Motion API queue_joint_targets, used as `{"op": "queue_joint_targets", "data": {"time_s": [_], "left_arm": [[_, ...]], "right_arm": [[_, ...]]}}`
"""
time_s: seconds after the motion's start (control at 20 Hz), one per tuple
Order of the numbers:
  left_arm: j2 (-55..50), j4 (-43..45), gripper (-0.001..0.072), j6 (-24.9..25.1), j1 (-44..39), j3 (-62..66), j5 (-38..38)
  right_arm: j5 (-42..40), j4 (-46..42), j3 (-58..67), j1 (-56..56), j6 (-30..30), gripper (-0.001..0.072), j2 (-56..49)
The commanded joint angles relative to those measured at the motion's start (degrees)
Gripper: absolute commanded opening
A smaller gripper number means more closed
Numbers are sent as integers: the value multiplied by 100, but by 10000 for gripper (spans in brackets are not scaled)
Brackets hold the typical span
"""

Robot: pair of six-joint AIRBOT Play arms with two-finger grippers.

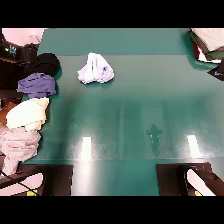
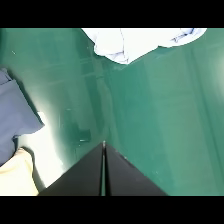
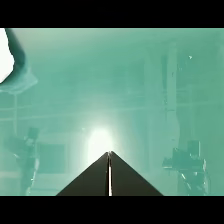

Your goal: Fold the shirts.

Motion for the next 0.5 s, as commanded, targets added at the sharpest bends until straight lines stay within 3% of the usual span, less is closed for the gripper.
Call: {"op": "queue_joint_targets", "data": {"time_s": [0.0, 0.45], "left_arm": [[0, 2, 24, 2, 4, -11, 0], [-9, 4, 23, 2, 4, -11, 4]], "right_arm": [[-7, 4, -17, 4, 2, 18, 11], [2, 0, -50, 4, 2, 18, 17]]}}
